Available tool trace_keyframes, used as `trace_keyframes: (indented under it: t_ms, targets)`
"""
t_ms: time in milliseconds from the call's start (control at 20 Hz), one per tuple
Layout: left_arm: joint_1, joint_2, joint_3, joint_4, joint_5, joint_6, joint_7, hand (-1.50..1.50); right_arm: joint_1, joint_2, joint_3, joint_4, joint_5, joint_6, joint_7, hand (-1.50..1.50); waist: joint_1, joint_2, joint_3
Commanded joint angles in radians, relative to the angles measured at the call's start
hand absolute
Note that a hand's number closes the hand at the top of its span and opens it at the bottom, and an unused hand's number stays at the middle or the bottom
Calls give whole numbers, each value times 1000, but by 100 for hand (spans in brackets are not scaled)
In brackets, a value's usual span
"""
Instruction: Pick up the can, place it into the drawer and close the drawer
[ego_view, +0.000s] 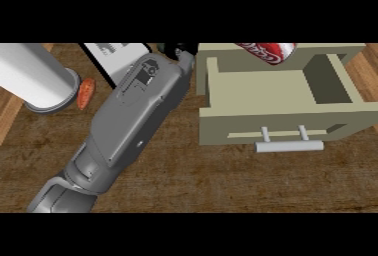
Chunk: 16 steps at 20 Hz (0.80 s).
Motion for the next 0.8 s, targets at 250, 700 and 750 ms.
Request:
trace_keyframes:
  t_ms: [250, 700, 750]
  targets:
    - [-145, 0, -144, 164, 201, 98, -87, 150, -74, -35, 11, 73, 49, 17, -9, -150, -27, 8, 1]
    - [-176, 0, -227, 282, 317, 106, -147, 150, -1, 29, 60, -29, 33, -15, -14, -150, -34, 6, 1]
    - [-172, 0, -282, 261, 368, 134, -145, 150, -44, -8, 29, -24, 10, -12, 36, -150, -54, 10, 1]
